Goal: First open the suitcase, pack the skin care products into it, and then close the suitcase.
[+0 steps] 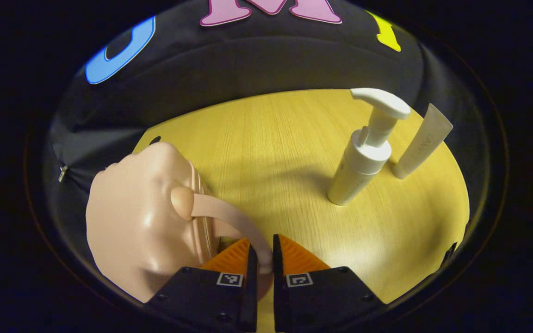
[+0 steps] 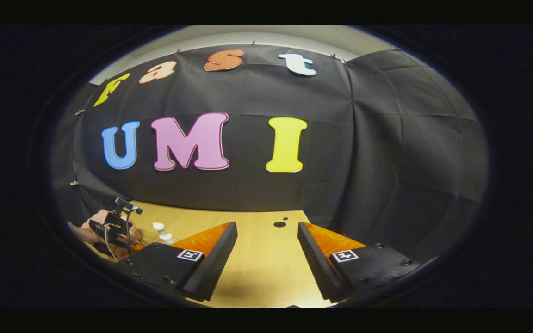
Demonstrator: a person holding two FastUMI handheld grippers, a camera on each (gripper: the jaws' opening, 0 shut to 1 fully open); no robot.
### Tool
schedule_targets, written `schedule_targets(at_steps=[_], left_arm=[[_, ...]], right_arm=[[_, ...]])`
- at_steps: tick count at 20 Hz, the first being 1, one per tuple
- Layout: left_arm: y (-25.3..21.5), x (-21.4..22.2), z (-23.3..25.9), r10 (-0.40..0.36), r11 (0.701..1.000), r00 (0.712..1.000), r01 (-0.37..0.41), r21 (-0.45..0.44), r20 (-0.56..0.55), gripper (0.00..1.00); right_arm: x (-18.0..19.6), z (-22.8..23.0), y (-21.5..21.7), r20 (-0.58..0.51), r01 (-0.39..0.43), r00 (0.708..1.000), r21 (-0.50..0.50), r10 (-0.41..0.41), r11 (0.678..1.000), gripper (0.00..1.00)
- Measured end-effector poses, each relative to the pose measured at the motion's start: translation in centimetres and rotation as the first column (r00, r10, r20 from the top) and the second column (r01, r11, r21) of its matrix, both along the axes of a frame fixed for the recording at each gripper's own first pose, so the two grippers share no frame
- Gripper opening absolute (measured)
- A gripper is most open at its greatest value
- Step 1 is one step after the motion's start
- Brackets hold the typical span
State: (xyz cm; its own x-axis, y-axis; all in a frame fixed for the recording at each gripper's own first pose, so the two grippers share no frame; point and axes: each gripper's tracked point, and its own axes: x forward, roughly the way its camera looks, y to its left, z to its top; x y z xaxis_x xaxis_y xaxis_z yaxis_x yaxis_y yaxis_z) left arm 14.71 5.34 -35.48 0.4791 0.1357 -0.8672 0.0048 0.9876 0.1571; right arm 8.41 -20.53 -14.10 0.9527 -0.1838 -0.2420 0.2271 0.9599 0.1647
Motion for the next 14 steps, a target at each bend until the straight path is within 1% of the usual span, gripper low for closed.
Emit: schedule_targets(at_steps=[2, 3, 4, 5, 7, 8, 9, 10, 11, 12, 14], left_arm=[[-0.1, -0.1, 2.3, 0.019, 0.999, 1.000, -0.019, -0.047, -0.018, 0.16], [0.2, -0.2, 3.6, 0.022, 0.998, 1.000, -0.022, -0.062, -0.009, 0.14], [0.2, -0.4, 5.3, 0.001, 0.997, 1.000, 0.000, -0.077, 0.011, 0.19], [0.4, -0.3, 7.0, -0.033, 0.997, 0.999, 0.036, -0.072, 0.040, 0.15], [1.6, -0.8, 10.4, -0.103, 0.994, 0.991, 0.106, -0.028, 0.084, 0.14], [2.1, -1.3, 12.2, -0.123, 0.992, 0.987, 0.126, -0.022, 0.103, 0.19], [2.7, -1.8, 13.8, -0.132, 0.990, 0.984, 0.136, -0.026, 0.119, 0.14], [3.8, -2.3, 15.9, -0.126, 0.990, 0.982, 0.133, -0.037, 0.141, 0.18], [5.0, -2.7, 17.7, -0.110, 0.992, 0.980, 0.119, -0.049, 0.164, 0.14], [6.5, -2.9, 19.3, -0.085, 0.994, 0.978, 0.097, -0.054, 0.191, 0.14], [10.3, -3.0, 22.2, -0.034, 0.998, 0.969, 0.044, -0.037, 0.243, 0.14]], right_arm=[[0.7, 0.2, 0.8, -0.003, 0.009, 1.000, -0.006, -0.009, 1.000, 0.85], [1.0, 0.4, 1.3, -0.003, 0.007, 1.000, -0.014, -0.007, 1.000, 0.85], [1.4, 0.8, 2.0, 0.003, -0.002, 1.000, -0.021, 0.002, 1.000, 0.86], [1.8, 1.2, 2.8, 0.011, -0.012, 1.000, -0.028, 0.013, 1.000, 0.85], [2.6, 1.4, 4.2, 0.020, -0.032, 0.999, -0.045, 0.033, 0.998, 0.85], [3.0, 1.1, 5.3, 0.012, -0.048, 0.999, -0.042, 0.049, 0.998, 0.86], [3.4, 1.2, 6.2, 0.007, -0.063, 0.998, -0.032, 0.063, 0.998, 0.85], [3.9, 1.5, 7.2, 0.015, -0.079, 0.997, -0.022, 0.079, 0.997, 0.86], [4.3, 2.0, 8.1, 0.027, -0.094, 0.995, -0.019, 0.094, 0.995, 0.85], [4.7, 2.1, 9.0, 0.031, -0.108, 0.994, -0.019, 0.108, 0.994, 0.85], [5.6, 2.2, 10.5, 0.037, -0.132, 0.990, -0.025, 0.133, 0.991, 0.85]])
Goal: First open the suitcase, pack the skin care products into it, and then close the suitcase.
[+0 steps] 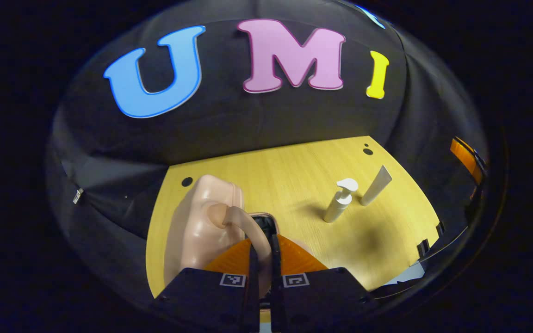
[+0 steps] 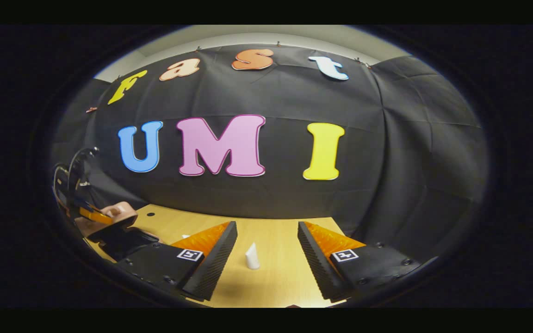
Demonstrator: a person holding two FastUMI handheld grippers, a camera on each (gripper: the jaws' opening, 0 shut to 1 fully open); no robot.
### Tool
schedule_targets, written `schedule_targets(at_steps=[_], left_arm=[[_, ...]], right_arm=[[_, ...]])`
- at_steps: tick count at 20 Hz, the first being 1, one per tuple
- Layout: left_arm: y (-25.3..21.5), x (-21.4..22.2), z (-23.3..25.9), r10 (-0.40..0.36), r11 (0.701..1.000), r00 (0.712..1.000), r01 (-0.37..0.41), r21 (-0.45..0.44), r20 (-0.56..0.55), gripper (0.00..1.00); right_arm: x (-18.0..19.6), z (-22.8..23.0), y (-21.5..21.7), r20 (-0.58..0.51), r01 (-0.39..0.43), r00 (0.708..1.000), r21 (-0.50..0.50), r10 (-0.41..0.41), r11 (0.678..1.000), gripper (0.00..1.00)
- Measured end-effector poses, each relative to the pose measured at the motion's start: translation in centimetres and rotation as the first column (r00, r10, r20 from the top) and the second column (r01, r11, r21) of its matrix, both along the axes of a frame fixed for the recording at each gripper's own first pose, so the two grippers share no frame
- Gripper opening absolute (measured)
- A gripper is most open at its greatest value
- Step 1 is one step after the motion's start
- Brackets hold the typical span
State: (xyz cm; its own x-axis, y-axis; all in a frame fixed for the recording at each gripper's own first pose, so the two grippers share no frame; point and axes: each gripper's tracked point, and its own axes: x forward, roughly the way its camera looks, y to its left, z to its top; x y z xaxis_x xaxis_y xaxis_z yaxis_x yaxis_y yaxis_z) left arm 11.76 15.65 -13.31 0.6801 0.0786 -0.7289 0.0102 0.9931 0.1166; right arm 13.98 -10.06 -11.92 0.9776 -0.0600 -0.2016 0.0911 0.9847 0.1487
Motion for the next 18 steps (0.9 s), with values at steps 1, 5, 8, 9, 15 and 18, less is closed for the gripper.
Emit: schedule_targets(at_steps=[1, 5, 8, 9, 15, 18], left_arm=[[2.5, -0.5, 1.4, 0.017, 1.000, 1.000, -0.018, 0.026, 0.017, 0.14], [13.7, 0.3, 5.9, 0.057, 0.948, 0.993, -0.085, 0.307, 0.100, 0.14], [19.6, 0.2, 7.2, 0.120, 0.935, 0.987, -0.149, 0.322, 0.108, 0.16], [21.6, 0.4, 6.9, 0.149, 0.932, 0.982, -0.178, 0.316, 0.116, 0.13], [38.7, -1.4, -0.8, 0.284, 0.867, 0.959, -0.261, 0.424, 0.008, 0.13], [45.1, -4.5, -7.8, 0.432, 0.859, 0.897, -0.378, 0.345, -0.094, 0.13]], right_arm=[[0.3, 0.0, 0.7, 0.001, -0.011, 1.000, 0.002, 0.011, 1.000, 0.85], [0.8, -0.2, 2.9, -0.001, -0.039, 0.999, 0.038, 0.039, 0.999, 0.84], [0.4, -1.0, 3.6, -0.024, -0.037, 0.999, 0.041, 0.038, 0.998, 0.85], [0.2, -1.1, 3.7, -0.027, -0.030, 0.999, 0.038, 0.031, 0.999, 0.86], [-1.1, -1.4, 3.7, -0.058, 0.020, 0.998, 0.025, -0.018, 0.999, 0.85], [-2.3, -2.3, 4.3, -0.106, 0.049, 0.993, 0.016, -0.047, 0.999, 0.85]])
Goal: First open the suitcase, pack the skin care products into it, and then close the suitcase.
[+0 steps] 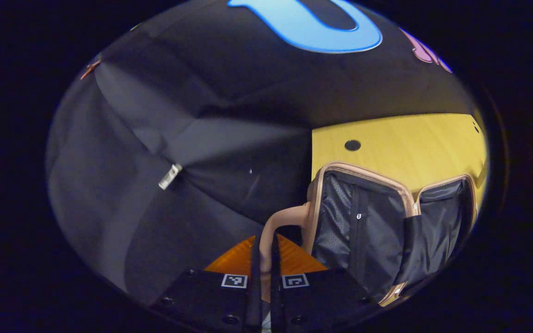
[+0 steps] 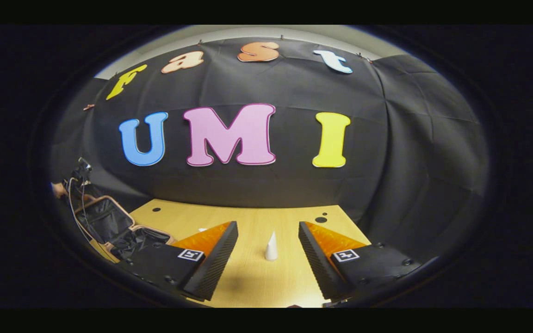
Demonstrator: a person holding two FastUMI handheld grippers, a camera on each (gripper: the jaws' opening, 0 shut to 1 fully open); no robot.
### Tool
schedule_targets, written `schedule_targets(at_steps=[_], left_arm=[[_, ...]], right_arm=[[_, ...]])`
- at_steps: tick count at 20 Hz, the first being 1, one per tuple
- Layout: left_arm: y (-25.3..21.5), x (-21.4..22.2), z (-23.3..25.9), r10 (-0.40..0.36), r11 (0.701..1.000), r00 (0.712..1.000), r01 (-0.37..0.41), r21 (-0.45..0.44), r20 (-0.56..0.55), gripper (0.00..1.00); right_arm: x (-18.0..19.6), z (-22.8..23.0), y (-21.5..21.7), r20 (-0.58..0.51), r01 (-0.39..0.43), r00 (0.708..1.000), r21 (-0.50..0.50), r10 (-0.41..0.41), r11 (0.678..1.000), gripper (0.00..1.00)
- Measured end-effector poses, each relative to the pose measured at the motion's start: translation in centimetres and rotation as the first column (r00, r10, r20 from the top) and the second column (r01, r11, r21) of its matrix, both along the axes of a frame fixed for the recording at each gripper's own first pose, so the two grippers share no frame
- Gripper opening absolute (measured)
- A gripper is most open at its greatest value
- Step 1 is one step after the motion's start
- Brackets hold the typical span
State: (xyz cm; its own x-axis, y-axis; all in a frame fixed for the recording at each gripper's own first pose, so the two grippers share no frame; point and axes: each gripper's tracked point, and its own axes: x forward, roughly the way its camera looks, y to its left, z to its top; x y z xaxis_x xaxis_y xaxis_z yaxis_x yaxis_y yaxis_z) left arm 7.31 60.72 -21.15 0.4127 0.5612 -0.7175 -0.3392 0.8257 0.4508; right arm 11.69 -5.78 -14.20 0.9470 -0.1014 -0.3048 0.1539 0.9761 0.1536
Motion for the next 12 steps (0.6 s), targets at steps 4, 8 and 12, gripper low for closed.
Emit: schedule_targets(at_steps=[4, 8, 12], left_arm=[[2.6, -1.6, -4.7, 0.070, 0.988, 0.997, -0.072, -0.135, -0.021, 0.16], [3.3, -2.9, -8.6, 0.029, 0.991, 0.991, -0.046, -0.127, -0.130, 0.22], [5.9, -2.6, -8.2, 0.005, 1.000, 0.995, -0.008, -0.030, -0.104, 0.42]], right_arm=[[-1.7, -2.1, 1.8, -0.119, 0.014, 0.993, 0.007, -0.013, 1.000, 0.85], [-1.4, -2.6, 4.0, -0.160, 0.003, 0.987, -0.029, -0.008, 1.000, 0.85], [-0.6, -4.1, 6.8, -0.185, -0.019, 0.983, 0.001, 0.018, 1.000, 0.86]])
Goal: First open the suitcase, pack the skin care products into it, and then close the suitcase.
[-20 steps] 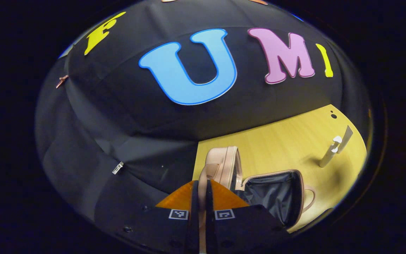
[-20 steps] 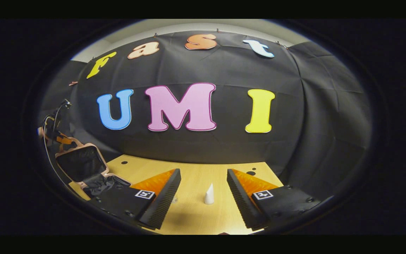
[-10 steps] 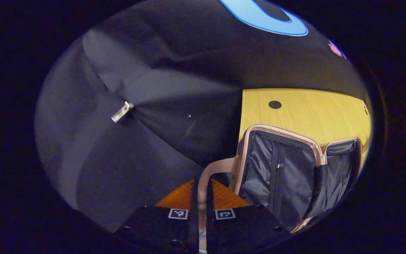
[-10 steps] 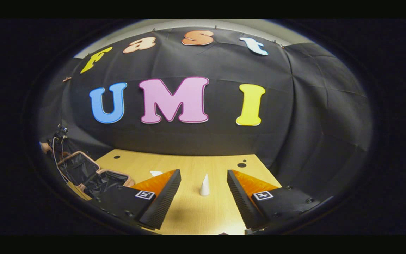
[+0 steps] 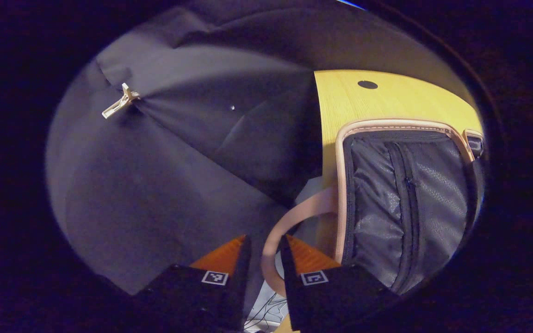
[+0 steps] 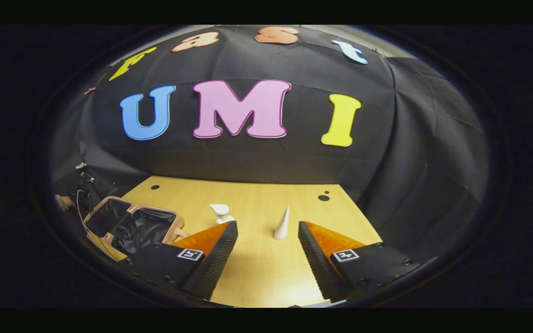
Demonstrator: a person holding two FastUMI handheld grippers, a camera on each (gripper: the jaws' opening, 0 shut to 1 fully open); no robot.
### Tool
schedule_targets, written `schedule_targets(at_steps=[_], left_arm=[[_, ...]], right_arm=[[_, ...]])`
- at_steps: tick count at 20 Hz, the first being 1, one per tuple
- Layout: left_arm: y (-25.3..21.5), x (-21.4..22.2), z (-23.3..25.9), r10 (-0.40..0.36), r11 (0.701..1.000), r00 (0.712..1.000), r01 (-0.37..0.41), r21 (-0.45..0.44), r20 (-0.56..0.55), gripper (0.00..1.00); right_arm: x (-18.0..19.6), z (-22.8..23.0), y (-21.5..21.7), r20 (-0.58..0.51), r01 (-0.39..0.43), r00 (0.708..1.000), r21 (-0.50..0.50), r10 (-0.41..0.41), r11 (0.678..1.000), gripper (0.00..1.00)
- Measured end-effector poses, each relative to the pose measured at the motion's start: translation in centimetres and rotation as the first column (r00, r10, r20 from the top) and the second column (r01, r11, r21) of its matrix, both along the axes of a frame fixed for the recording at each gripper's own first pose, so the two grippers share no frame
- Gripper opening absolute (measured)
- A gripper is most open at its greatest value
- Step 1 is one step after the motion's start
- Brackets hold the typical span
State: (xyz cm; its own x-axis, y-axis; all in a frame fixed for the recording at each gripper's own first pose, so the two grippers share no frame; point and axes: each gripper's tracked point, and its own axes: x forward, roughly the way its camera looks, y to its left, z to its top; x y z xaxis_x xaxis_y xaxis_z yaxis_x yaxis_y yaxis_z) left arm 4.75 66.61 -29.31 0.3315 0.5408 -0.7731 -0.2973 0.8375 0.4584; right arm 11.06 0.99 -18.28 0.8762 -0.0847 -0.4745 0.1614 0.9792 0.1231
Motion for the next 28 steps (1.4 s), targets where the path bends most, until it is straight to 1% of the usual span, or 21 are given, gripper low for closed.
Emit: schedule_targets(at_steps=[1, 2, 3, 4, 5, 6, 7, 8, 10, 11, 12, 13, 14, 15, 16, 17, 18, 20, 23, 25, 28], left_arm=[[0.7, 0.3, 1.8, 0.007, 0.999, 0.999, -0.009, 0.039, 0.053, 0.58], [1.2, 0.7, 3.7, 0.017, 0.996, 0.994, -0.026, 0.084, 0.111, 0.84], [1.2, 1.1, 6.0, 0.017, 0.991, 0.986, -0.038, 0.126, 0.167, 0.90], [0.5, 2.0, 8.3, -0.008, 0.987, 0.973, -0.030, 0.160, 0.233, 0.98], [-1.0, 2.6, 9.8, -0.038, 0.984, 0.958, -0.014, 0.178, 0.285, 0.98], [-3.4, 3.3, 11.4, -0.068, 0.985, 0.936, 0.008, 0.173, 0.345, 0.98], [-6.3, 3.7, 12.5, -0.079, 0.992, 0.915, 0.032, 0.125, 0.395, 0.98], [-11.1, 4.6, 13.2, -0.095, 0.996, 0.896, 0.085, 0.041, 0.435, 0.98], [-20.6, 6.2, 12.8, -0.126, 0.978, 0.873, 0.189, -0.089, 0.470, 0.99], [-26.0, 7.3, 12.5, -0.160, 0.953, 0.858, 0.263, -0.150, 0.488, 1.00], [-31.6, 8.1, 11.9, -0.200, 0.912, 0.844, 0.346, -0.220, 0.497, 1.00], [-36.9, 9.0, 11.2, -0.234, 0.857, 0.835, 0.419, -0.300, 0.499, 1.00], [-41.8, 9.9, 10.9, -0.252, 0.802, 0.826, 0.470, -0.370, 0.504, 1.00], [-45.7, 10.4, 10.9, -0.267, 0.761, 0.821, 0.501, -0.412, 0.505, 1.00], [-48.8, 11.1, 10.2, -0.288, 0.737, 0.817, 0.522, -0.429, 0.500, 0.99], [-51.5, 11.9, 9.6, -0.313, 0.731, 0.815, 0.534, -0.425, 0.487, 0.98], [-53.6, 13.5, 8.8, -0.343, 0.720, 0.809, 0.553, -0.420, 0.477, 0.99], [-58.4, 13.8, 7.9, -0.406, 0.688, 0.798, 0.588, -0.426, 0.446, 0.98], [-63.4, 16.6, 3.4, -0.462, 0.656, 0.792, 0.608, -0.447, 0.399, 0.96], [-65.0, 17.5, 2.0, -0.472, 0.653, 0.798, 0.602, -0.459, 0.375, 0.97], [-65.7, 20.2, 0.6, -0.491, 0.670, 0.794, 0.607, -0.428, 0.358, 0.97]], right_arm=[[0.0, -0.6, 0.7, -0.012, 0.002, 1.000, 0.035, -0.002, 0.999, 0.86], [-0.1, -1.2, 1.2, -0.023, 0.002, 1.000, 0.071, -0.001, 0.997, 0.86], [-0.1, -1.6, 1.4, -0.032, 0.007, 0.999, 0.095, -0.004, 0.995, 0.86], [0.0, -2.2, 1.2, -0.041, 0.015, 0.999, 0.109, -0.011, 0.994, 0.85], [0.1, -2.9, 0.8, -0.053, 0.026, 0.998, 0.121, -0.019, 0.992, 0.85], [0.2, -3.6, 0.4, -0.063, 0.036, 0.998, 0.138, -0.028, 0.990, 0.86], [0.6, -4.3, 0.0, -0.070, 0.046, 0.997, 0.150, -0.036, 0.988, 0.82], [1.0, -5.0, -0.5, -0.073, 0.051, 0.997, 0.153, -0.040, 0.987, 0.85], [2.2, -7.2, -1.3, -0.100, 0.045, 0.995, 0.131, -0.032, 0.990, 0.86], [2.9, -8.5, -1.7, -0.113, 0.036, 0.993, 0.120, -0.022, 0.992, 0.77], [3.6, -9.7, -2.1, -0.128, 0.029, 0.992, 0.109, -0.015, 0.994, 0.86], [4.2, -10.9, -2.5, -0.146, 0.025, 0.989, 0.106, -0.009, 0.994, 0.85], [4.6, -12.1, -2.6, -0.170, 0.020, 0.986, 0.111, 0.000, 0.994, 0.75], [5.1, -13.1, -2.6, -0.188, 0.009, 0.982, 0.119, 0.014, 0.993, 0.75], [5.6, -14.5, -2.7, -0.214, -0.004, 0.976, 0.115, 0.029, 0.993, 0.84], [5.8, -15.5, -2.8, -0.236, -0.017, 0.971, 0.108, 0.042, 0.994, 0.92], [6.5, -16.6, -2.8, -0.242, -0.029, 0.969, 0.101, 0.053, 0.994, 0.84], [7.3, -17.9, -2.9, -0.259, -0.052, 0.963, 0.100, 0.076, 0.994, 0.84], [8.7, -19.7, -2.9, -0.270, -0.074, 0.957, 0.116, 0.103, 0.990, 0.84], [9.6, -21.0, -2.9, -0.287, -0.076, 0.951, 0.146, 0.116, 0.986, 0.84], [11.1, -22.7, -3.4, -0.298, -0.072, 0.948, 0.152, 0.115, 0.986, 0.83]])
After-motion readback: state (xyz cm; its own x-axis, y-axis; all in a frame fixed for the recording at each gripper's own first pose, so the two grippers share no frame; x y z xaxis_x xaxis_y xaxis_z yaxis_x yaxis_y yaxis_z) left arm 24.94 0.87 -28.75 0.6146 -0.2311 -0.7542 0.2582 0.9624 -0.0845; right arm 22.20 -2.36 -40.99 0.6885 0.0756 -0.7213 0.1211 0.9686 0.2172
